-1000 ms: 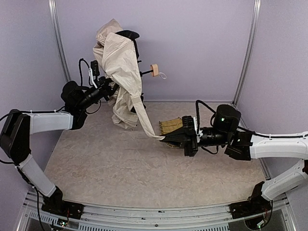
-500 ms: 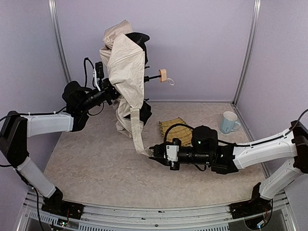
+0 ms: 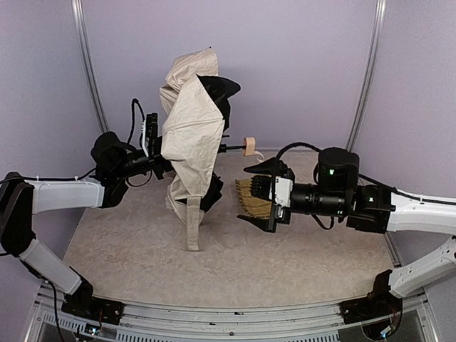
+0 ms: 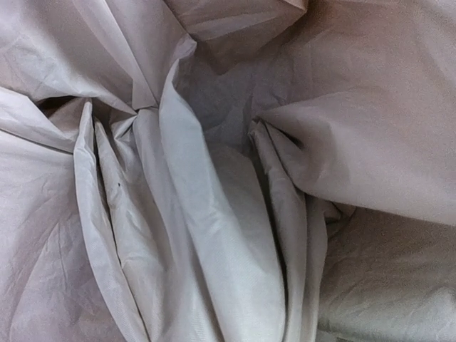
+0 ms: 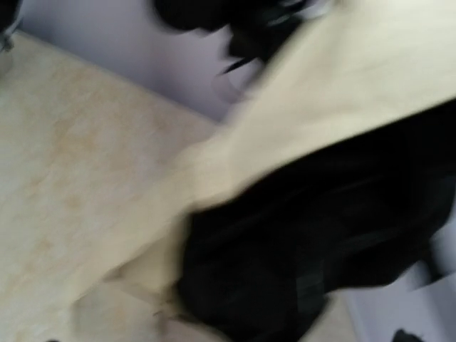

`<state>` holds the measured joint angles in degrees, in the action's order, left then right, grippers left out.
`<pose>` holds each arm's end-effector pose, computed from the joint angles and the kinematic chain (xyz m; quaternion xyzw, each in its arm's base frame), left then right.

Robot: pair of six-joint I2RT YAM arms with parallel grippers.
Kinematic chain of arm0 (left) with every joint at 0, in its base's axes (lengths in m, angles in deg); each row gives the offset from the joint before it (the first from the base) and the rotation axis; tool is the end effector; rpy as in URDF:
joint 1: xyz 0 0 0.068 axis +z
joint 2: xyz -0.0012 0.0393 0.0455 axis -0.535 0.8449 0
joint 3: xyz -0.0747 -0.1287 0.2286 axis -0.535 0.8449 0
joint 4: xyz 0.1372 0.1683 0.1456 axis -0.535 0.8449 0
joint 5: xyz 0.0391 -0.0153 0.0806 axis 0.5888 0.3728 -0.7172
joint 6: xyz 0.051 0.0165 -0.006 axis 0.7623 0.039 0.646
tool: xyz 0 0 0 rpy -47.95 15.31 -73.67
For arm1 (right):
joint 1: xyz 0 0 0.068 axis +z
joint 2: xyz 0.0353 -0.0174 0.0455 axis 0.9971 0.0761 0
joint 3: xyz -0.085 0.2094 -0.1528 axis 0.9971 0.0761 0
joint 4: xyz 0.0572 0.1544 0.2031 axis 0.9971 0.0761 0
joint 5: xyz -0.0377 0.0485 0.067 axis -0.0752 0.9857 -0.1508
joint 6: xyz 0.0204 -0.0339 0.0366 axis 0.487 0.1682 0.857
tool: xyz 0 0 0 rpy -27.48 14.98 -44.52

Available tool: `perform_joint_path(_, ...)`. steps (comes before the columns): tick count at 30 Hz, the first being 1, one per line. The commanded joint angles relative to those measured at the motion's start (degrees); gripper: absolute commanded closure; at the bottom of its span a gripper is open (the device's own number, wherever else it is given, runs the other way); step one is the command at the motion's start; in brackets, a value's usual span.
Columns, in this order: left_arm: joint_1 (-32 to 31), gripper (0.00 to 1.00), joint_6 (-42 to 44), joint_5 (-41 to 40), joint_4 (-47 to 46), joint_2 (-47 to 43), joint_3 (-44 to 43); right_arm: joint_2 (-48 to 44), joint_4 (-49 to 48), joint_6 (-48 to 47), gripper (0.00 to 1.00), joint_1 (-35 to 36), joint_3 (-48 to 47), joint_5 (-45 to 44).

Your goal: Put away the umbrella

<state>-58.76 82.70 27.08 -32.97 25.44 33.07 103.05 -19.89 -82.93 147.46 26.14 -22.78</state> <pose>0.2773 -0.1678 0.3082 0.4218 0.4663 -0.4449 0.6377 0.1280 0.2481 0.3252 -0.6042 0.4759 0.1900 0.6102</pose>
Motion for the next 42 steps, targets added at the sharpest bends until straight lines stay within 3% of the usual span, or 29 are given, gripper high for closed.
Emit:
perform_joint_path(1,-3.7,1.0,7.58,2.3,3.53,-3.93,1.11,1.62,8.45,1.17,0.0,-6.46,-8.73,7.72)
perform_joint_path(6,-6.37,1.0,11.93,2.09,8.06,-6.53,1.96,9.53,17.62,-0.13,0.05,-12.87,-19.28,16.49)
perform_joint_path(12,-8.7,1.0,15.39,2.67,10.08,-7.23,2.5,18.51,31.08,-4.85,0.14,-13.57,-28.82,21.45)
perform_joint_path(17,-9.82,1.0,15.84,5.46,6.79,-6.45,3.63,20.17,28.83,-4.06,0.3,-14.27,-27.65,19.22)
perform_joint_path(20,-10.53,1.0,15.86,6.07,5.41,-5.86,4.05,20.81,25.94,-2.96,0.53,-14.19,-26.53,18.38)
perform_joint_path(22,-10.82,1.0,15.58,6.3,4.05,-5.42,4.42,21.17,25.53,-2.56,0.56,-14.26,-26.35,17.9)
perform_joint_path(26,-10.81,1.0,14.58,5.62,0.89,-5.07,4.94,20.83,25.09,-2.48,0.46,-14.65,-25.03,18.64)
perform_joint_path(33,-9.79,1.0,16.01,5.05,0.08,-5.55,6.48,8.99,21.01,2.58,0.28,-23.96,-20.33,42.64)
perform_joint_path(39,-10.14,1.0,20.31,4.54,-0.08,-7.27,7.53,10.87,28.46,7.94,0.12,-27.4,-23.75,43.54)
perform_joint_path(42,-9.86,1.0,17.42,2.81,-4.2,-8.24,8.59,8.56,25.21,8.49,0.05,-27.45,-17.54,45.37)
